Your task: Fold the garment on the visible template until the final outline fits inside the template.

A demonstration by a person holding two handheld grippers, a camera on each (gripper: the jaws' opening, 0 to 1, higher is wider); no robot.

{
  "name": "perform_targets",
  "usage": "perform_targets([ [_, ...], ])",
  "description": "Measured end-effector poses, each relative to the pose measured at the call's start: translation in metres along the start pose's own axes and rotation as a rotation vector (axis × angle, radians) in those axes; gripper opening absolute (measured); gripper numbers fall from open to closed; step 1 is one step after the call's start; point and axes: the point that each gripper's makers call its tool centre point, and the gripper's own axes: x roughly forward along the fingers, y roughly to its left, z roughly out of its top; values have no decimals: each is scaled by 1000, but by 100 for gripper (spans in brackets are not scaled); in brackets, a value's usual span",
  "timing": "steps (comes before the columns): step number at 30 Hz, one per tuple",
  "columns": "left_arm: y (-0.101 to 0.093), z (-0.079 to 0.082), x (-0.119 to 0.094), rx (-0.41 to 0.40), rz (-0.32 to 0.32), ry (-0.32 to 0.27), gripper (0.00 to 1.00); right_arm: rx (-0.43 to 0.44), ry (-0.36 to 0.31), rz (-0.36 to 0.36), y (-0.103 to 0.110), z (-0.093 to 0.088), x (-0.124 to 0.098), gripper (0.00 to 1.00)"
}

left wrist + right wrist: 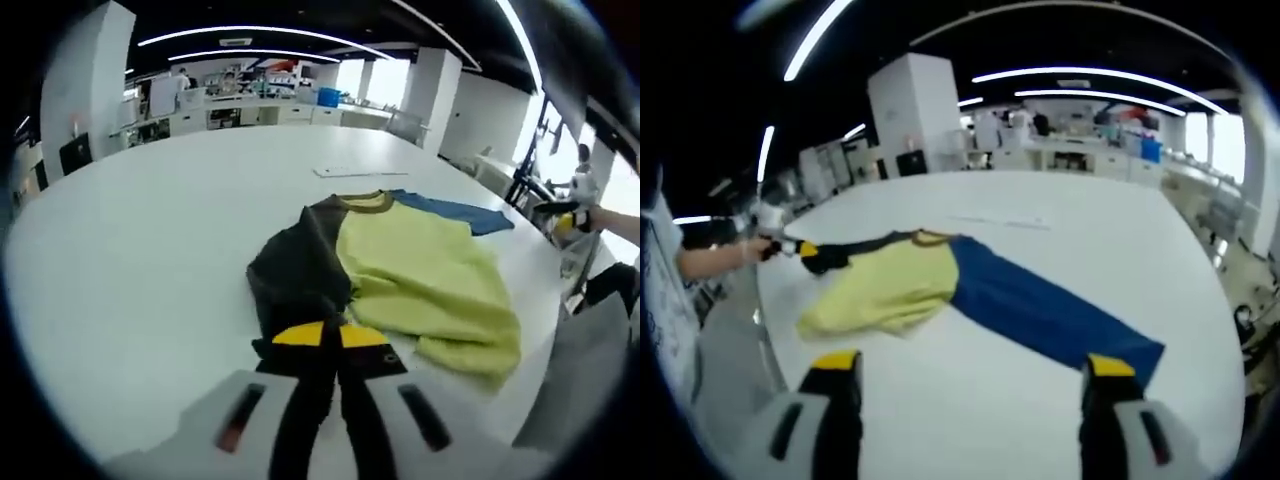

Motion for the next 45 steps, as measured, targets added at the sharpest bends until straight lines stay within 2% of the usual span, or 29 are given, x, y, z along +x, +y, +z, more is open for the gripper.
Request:
perform_targets([
  [4, -18, -13, 16, -2, -48, 36, 2, 1, 3, -1, 1, -2, -1, 90],
  [7, -19, -22, 22, -15, -59, 51, 2, 2, 2, -3, 1, -2, -2, 90],
  [11, -20, -26, 24, -49, -67, 58, 3, 1, 3, -7, 0, -2, -3, 90],
  [14, -27, -27, 25, -42, -79, 66, 3, 2, 1, -12, 0, -1, -4, 90],
  [20, -32, -28, 23, -43, -90, 60, 13, 3, -1, -10, -1, 0, -3, 91],
  [24, -30, -25, 18, -41, -88, 40, 32, 1, 0, -7, 0, -1, -3, 91],
  [27, -27, -19, 13, -29, -79, 17, 42, 0, 1, -3, 2, -1, -2, 90],
  [34, -9, -16, 1, -54, -31, -22, 56, 2, -1, 4, 5, 0, 0, 90],
  [40, 6, -16, -7, -48, -3, -23, 69, 0, 1, 5, 6, 0, 1, 90],
  [45, 8, -19, -9, -25, -4, -5, 91, 3, 3, 6, 5, -2, 1, 90],
])
